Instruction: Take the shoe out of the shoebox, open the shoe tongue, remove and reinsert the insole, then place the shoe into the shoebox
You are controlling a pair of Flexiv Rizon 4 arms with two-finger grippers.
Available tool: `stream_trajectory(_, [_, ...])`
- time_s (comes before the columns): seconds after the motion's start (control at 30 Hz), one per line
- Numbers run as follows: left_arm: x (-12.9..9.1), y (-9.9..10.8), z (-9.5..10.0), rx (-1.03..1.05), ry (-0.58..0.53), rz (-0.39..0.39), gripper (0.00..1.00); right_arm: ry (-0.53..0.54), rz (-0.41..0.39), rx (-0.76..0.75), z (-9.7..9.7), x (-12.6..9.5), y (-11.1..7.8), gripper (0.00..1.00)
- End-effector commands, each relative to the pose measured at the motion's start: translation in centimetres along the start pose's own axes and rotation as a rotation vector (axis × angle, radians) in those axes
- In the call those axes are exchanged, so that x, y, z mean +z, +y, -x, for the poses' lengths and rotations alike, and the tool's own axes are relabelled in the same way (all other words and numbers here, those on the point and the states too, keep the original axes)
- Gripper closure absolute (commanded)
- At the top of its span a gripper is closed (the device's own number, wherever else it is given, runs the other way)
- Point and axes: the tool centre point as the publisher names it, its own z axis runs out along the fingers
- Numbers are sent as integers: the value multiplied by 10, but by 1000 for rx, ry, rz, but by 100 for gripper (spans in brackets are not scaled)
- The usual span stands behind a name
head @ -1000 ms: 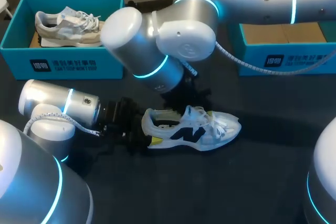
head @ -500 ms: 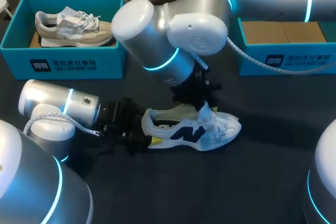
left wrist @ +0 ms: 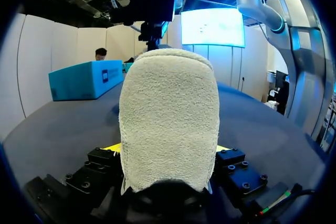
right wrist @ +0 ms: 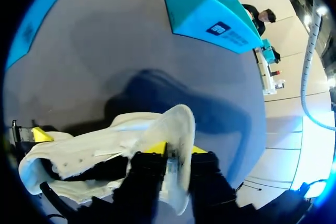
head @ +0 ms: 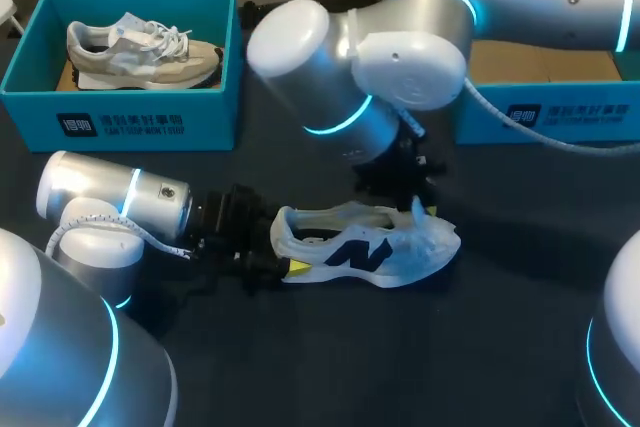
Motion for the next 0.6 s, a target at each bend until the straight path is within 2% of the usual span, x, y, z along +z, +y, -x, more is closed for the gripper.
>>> stream_trajectory(0.03, [2, 3, -1, 0, -1, 1, 100, 22, -8, 49, 8, 18, -5, 66])
stream_trajectory(0.23, [2, 3, -1, 0, -1, 1, 100, 28, -21, 50, 11, 32, -6, 51])
stream_trajectory(0.3, [2, 3, -1, 0, -1, 1, 100, 29, -23, 52, 13, 33, -7, 39])
stream_trajectory(0.33, [2, 3, -1, 0, -1, 1, 100, 31, -23, 55, 14, 34, -8, 25])
stream_trajectory(0.37, [2, 3, -1, 0, -1, 1, 100, 32, -23, 56, 15, 34, -9, 17])
stream_trajectory(0.43, [2, 3, -1, 0, -1, 1, 100, 34, -22, 60, 19, 33, -10, 5])
stream_trajectory(0.47, [2, 3, -1, 0, -1, 1, 100, 33, -20, 64, 20, 32, -11, 2])
stream_trajectory(0.6, [2, 3, -1, 0, -1, 1, 100, 26, -7, 78, 29, 26, -16, 0])
